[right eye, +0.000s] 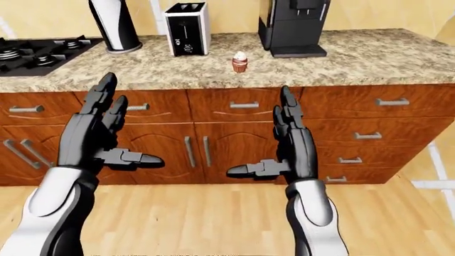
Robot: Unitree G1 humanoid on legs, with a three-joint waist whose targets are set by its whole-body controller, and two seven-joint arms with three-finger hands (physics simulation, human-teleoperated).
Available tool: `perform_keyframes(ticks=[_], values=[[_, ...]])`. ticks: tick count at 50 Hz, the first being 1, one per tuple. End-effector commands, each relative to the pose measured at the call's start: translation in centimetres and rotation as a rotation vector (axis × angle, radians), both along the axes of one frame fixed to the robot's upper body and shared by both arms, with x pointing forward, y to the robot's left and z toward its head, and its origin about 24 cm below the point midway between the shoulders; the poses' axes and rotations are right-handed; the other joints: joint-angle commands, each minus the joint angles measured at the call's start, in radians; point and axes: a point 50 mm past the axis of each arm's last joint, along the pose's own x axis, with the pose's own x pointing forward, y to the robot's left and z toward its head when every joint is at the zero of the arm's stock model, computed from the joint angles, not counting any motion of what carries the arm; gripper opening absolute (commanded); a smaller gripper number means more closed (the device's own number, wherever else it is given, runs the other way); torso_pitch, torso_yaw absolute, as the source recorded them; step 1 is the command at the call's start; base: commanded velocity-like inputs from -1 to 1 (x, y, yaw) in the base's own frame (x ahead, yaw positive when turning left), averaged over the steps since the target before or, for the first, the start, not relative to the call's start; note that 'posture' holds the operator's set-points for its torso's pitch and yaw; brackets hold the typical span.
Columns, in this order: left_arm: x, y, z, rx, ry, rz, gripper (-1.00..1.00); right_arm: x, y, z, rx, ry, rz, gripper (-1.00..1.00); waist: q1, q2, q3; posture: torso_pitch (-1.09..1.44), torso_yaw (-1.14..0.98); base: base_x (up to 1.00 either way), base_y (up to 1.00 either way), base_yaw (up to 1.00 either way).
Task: Pick up the bowl with cake and place it on the tray. Pick up the cupcake and place it on the tray.
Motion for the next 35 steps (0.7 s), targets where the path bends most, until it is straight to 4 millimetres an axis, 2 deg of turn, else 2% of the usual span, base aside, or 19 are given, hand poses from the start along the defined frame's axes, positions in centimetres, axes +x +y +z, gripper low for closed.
perform_keyframes(ticks=[1,3,5,6,7,8,10,14,17,20,21,22,23,24,25,26,31,33,35], values=[[-0.3,0.2,1.0,0.006,-0.068,0.012,1.0,-0.5,0.2,1.6,0.0,-0.088,0.012,1.0,0.003,-0.003,-0.013,0.0,0.0,0.47,0.0,0.0],[-0.4,0.2,1.2,0.005,-0.07,0.012,1.0,-0.5,0.1,1.7,0.004,-0.092,0.011,1.0,0.002,0.013,-0.011,0.0,0.0,0.47,0.0,0.0],[-0.5,0.1,1.2,0.005,-0.07,0.011,1.0,-0.5,0.1,1.6,0.007,-0.095,0.012,1.0,-0.001,0.05,-0.016,0.0,0.0,0.55,0.0,0.0],[-0.5,0.1,1.2,0.006,-0.07,0.011,1.0,-0.5,0.1,1.6,0.01,-0.095,0.012,1.0,-0.007,0.065,-0.008,0.0,0.0,0.61,0.0,0.0],[-0.5,0.1,1.1,0.006,-0.069,0.011,1.0,-0.5,0.0,1.5,0.011,-0.095,0.012,1.0,-0.003,0.031,0.015,0.0,0.0,0.61,0.0,0.0],[-0.5,0.1,1.0,0.006,-0.069,0.011,1.0,-0.5,0.1,1.6,0.012,-0.096,0.012,1.0,-0.01,0.037,0.005,0.0,0.0,0.62,0.0,0.0],[-0.5,0.1,1.1,0.006,-0.069,0.011,1.0,-0.5,0.0,1.6,0.017,-0.099,0.01,1.0,-0.008,0.03,-0.02,0.0,0.0,0.64,0.0,0.0],[-0.5,0.1,1.1,0.007,-0.069,0.01,1.0,-0.8,-0.1,2.0,0.023,-0.109,0.008,1.0,0.0,0.016,-0.031,0.0,0.0,0.67,0.0,0.0],[-0.5,0.0,1.2,0.008,-0.07,0.008,1.0,-0.9,-0.2,2.2,0.024,-0.116,0.005,1.0,0.017,-0.009,-0.045,0.0,0.0,0.68,0.0,0.0],[-0.6,0.0,1.2,0.009,-0.069,0.007,1.0,-1.1,-0.3,2.4,0.027,-0.123,0.005,1.0,0.029,-0.042,-0.055,0.0,0.0,0.68,0.0,0.0],[-0.6,0.0,1.2,0.01,-0.071,0.006,1.0,-1.2,-0.4,2.6,0.027,-0.127,0.003,1.0,0.029,-0.059,-0.059,0.0,0.0,0.69,0.0,0.0],[-0.6,-0.1,1.3,0.011,-0.073,0.005,1.0,-1.3,-0.5,2.7,0.029,-0.131,0.001,1.0,0.023,-0.087,-0.063,0.0,0.0,0.69,0.0,0.0],[-0.6,-0.1,1.3,0.012,-0.074,0.004,1.0,-1.4,-0.6,2.8,0.031,-0.133,-0.002,1.0,0.014,-0.06,-0.036,0.0,0.0,0.68,0.0,0.0],[-0.6,-0.1,1.3,0.012,-0.074,0.003,1.0,-1.5,-0.6,2.8,0.033,-0.134,-0.004,1.0,0.018,-0.071,0.005,0.0,0.0,0.69,0.0,0.0],[-0.6,-0.1,1.3,0.012,-0.073,0.003,1.0,-1.5,-0.6,2.9,0.033,-0.135,-0.005,1.0,0.005,-0.081,0.0,0.0,0.0,0.67,0.0,0.0],[-0.6,0.0,1.1,0.011,-0.073,0.004,1.0,-1.6,-0.8,2.9,0.037,-0.136,-0.008,1.0,-0.003,-0.082,-0.025,0.0,0.0,0.68,-0.03,0.0],[-0.6,0.1,1.1,0.009,-0.074,0.006,1.0,-1.8,-0.9,3.2,0.041,-0.142,-0.013,1.0,-0.023,-0.06,-0.019,0.0,0.0,0.68,-0.03,0.0],[-0.6,0.0,1.1,0.007,-0.075,0.007,1.0,-1.8,-1.1,3.3,0.041,-0.147,-0.016,1.0,-0.028,-0.046,-0.027,0.0,0.0,0.59,-0.02,0.0],[-0.6,0.0,1.2,0.007,-0.076,0.005,1.0,-2.0,-1.2,3.6,0.041,-0.151,-0.019,1.0,-0.025,-0.01,-0.045,0.0,0.0,0.56,-0.02,0.0]])
